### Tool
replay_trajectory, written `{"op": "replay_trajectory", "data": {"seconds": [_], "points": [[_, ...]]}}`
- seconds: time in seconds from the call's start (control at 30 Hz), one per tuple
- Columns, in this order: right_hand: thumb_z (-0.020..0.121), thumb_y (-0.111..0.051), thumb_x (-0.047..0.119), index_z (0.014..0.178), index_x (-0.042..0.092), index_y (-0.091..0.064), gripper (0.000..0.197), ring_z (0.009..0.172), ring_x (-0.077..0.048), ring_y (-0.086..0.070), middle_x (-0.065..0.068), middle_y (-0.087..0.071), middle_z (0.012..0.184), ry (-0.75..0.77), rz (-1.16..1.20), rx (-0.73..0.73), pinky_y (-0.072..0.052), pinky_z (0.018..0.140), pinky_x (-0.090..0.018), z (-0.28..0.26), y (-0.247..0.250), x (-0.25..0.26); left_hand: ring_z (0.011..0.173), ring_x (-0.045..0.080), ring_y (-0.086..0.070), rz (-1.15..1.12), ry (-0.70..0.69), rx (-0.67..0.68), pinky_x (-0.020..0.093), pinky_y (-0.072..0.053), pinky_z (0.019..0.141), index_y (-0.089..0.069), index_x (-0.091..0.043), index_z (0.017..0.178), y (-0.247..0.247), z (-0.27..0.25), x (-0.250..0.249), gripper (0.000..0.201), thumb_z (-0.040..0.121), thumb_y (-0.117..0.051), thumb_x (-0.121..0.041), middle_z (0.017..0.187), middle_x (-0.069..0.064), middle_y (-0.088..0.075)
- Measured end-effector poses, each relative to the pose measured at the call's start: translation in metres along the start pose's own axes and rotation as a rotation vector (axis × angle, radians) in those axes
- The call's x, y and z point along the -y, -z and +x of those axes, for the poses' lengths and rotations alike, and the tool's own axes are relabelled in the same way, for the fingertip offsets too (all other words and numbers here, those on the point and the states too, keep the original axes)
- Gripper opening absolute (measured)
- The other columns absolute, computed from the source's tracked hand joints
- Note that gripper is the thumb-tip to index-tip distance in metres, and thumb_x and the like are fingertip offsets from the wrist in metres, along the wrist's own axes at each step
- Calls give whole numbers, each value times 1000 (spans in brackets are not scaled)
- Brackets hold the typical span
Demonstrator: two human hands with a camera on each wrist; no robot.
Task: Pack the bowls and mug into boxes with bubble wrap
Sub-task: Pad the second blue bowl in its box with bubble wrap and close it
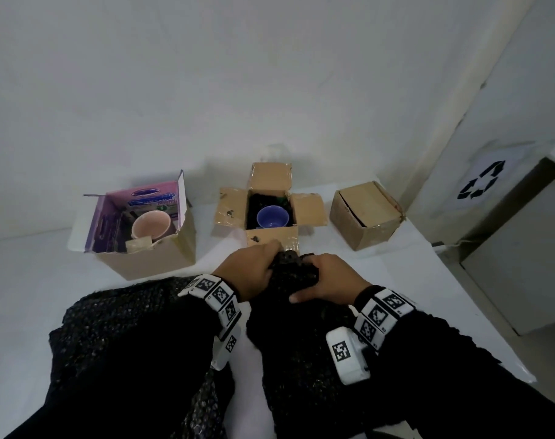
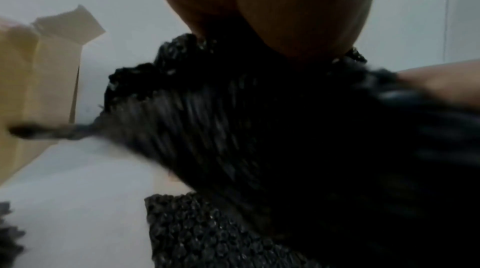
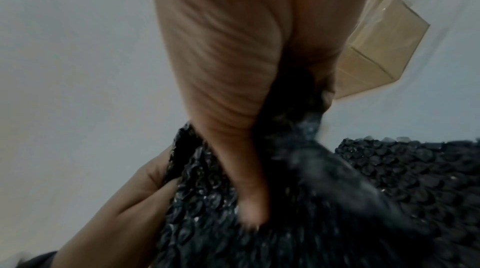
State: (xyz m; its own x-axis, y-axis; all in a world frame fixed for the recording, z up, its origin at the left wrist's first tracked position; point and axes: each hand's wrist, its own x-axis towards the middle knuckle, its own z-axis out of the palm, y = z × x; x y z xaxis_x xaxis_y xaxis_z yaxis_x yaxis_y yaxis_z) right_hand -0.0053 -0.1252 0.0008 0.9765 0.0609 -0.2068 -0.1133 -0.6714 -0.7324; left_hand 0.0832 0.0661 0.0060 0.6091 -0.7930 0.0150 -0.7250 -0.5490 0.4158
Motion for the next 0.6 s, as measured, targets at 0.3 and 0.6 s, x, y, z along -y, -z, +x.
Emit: {"op": "replay_trajectory", "data": {"seconds": [0.3, 0.6], "points": [[79, -77, 36, 91, 28, -68, 17, 86, -7, -66, 7, -71, 91, -79, 155, 316, -49, 81, -21, 8, 31, 19, 97, 25, -53, 512, -128, -75, 41, -40, 81, -58, -27, 105, 30, -10, 26, 35, 72, -68, -37, 106, 0, -56], [86, -64, -1, 118, 9, -66, 34, 100, -22, -67, -16, -69, 114, -67, 853, 236, -52, 95, -32, 30, 32, 19, 115, 27, -43, 165, 105, -502, 41, -36, 90, -42, -22, 133, 39, 9, -4, 79, 58, -66, -34, 126, 4, -44]]}}
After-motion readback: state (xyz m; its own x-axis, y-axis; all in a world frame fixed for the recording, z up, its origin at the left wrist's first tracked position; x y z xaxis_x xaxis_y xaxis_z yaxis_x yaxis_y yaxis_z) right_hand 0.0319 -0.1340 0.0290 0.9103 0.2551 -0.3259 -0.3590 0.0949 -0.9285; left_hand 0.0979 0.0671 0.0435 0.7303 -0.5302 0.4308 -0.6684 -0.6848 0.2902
